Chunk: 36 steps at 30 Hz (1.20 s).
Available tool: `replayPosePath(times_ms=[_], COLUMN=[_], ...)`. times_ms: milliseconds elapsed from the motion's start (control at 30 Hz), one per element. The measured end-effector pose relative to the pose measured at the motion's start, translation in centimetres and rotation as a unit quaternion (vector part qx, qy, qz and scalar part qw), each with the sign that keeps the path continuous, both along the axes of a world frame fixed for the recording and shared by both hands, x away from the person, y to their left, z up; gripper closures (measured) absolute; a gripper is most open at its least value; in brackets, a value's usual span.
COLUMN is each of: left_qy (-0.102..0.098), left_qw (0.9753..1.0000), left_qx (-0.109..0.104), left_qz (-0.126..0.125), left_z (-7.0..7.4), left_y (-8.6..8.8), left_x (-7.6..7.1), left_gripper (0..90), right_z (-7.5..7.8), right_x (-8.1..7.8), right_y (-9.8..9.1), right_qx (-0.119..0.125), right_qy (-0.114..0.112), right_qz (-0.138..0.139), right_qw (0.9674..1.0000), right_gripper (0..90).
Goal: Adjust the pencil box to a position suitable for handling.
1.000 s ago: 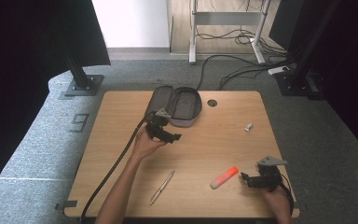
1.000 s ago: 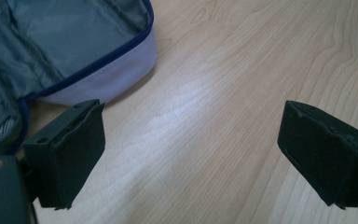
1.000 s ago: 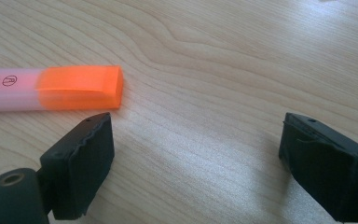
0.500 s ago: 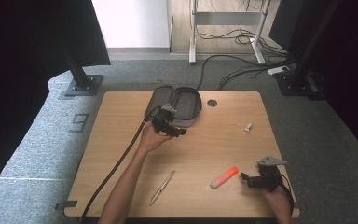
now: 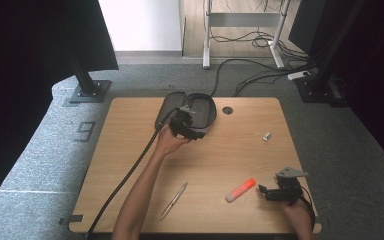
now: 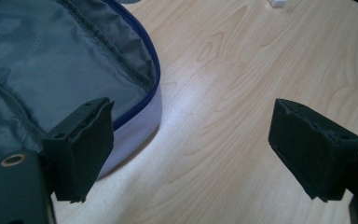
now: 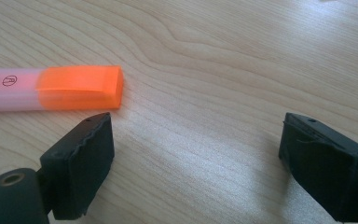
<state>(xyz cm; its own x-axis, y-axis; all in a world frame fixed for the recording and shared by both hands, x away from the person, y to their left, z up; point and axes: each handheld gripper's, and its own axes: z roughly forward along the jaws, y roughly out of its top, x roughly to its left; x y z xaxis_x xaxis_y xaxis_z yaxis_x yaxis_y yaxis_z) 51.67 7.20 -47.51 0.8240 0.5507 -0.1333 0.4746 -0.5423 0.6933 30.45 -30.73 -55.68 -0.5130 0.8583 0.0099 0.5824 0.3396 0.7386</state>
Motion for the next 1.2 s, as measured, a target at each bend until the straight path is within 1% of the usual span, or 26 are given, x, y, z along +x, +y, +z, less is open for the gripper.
replayPosePath(times_ms=[100, 133, 167, 200, 233, 267, 300, 333, 533, 700, 833, 867, 1033, 1200], left_qy=[0.005, 0.006, 0.001, 0.001, 0.001, 0.002, 0.002, 0.005, 0.008, 0.014, 0.024, 0.023, 0.019, 0.015], left_qw=[1.0000, 1.0000, 1.0000, 1.0000, 1.0000, 0.9999, 0.9999, 0.9998, 0.9999, 0.9996, 0.9995, 0.9996, 0.9998, 0.9998], left_qx=[-0.004, -0.001, 0.004, 0.004, 0.001, -0.011, -0.011, -0.016, -0.012, -0.024, -0.021, -0.019, -0.011, -0.011], left_qz=[-0.002, -0.003, -0.005, -0.005, -0.007, -0.006, -0.006, -0.004, -0.001, 0.004, 0.000, -0.001, -0.003, -0.009], left_z=[-0.2, -0.3, -0.5, -0.5, -0.6, -0.7, -0.7, -0.9, -1.7, -2.4, -3.1, -3.1, -3.3, -3.3], left_y=[-0.2, -0.4, -0.8, -0.8, -0.9, -1.0, -1.0, -1.0, -1.2, -1.3, -1.5, -1.5, -1.8, -1.8], left_x=[0.4, 0.6, 0.8, 0.8, 1.0, 1.2, 1.2, 1.5, 2.3, 2.7, 2.6, 2.5, 2.1, 1.3], left_gripper=[15.0, 15.5, 16.1, 16.9, 18.1, 18.8, 19.5, 20.5, 21.8, 24.0, 27.1, 29.3, 33.8, 40.2], right_z=[0.0, 0.0, 0.0, 0.0, 0.0, 0.0, 0.0, 0.0, 0.0, 0.0, 0.0, 0.0, 0.0, 0.0], right_x=[0.0, 0.0, 0.0, 0.0, 0.0, 0.0, 0.0, 0.0, 0.0, 0.0, 0.0, 0.0, 0.0, 0.0], right_y=[0.0, 0.0, 0.0, 0.0, 0.0, 0.0, 0.0, 0.0, 0.0, 0.0, 0.0, 0.0, 0.0, 0.0], right_qx=[0.000, 0.000, 0.000, 0.000, 0.000, 0.000, 0.000, 0.000, 0.000, 0.000, 0.000, 0.000, 0.000, 0.000], right_qy=[0.000, 0.000, 0.000, 0.000, 0.000, 0.000, 0.000, 0.000, 0.000, 0.000, 0.000, 0.000, 0.000, 0.000], right_qz=[0.000, 0.000, 0.000, 0.000, 0.000, 0.000, 0.000, 0.000, 0.000, 0.000, 0.000, 0.000, 0.000, 0.000], right_qw=[1.0000, 1.0000, 1.0000, 1.0000, 1.0000, 1.0000, 1.0000, 1.0000, 1.0000, 1.0000, 1.0000, 1.0000, 1.0000, 1.0000], right_gripper=[9.9, 10.0, 10.0, 10.0, 9.9, 9.9, 9.9, 10.0, 10.0, 9.9, 10.0, 9.9, 10.0, 10.0])
